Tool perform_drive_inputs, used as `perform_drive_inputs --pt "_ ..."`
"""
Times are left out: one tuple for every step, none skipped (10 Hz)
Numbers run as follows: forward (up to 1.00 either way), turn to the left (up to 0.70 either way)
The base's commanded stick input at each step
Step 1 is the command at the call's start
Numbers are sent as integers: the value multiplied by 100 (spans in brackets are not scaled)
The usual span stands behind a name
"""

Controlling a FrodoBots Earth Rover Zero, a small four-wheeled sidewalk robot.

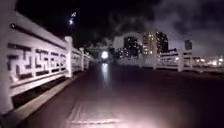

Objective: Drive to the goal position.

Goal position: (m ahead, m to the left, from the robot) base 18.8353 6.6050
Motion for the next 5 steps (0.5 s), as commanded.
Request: perform_drive_inputs --pt "45 0" --pt "45 0" --pt "45 0" --pt "45 0" --pt "45 0"
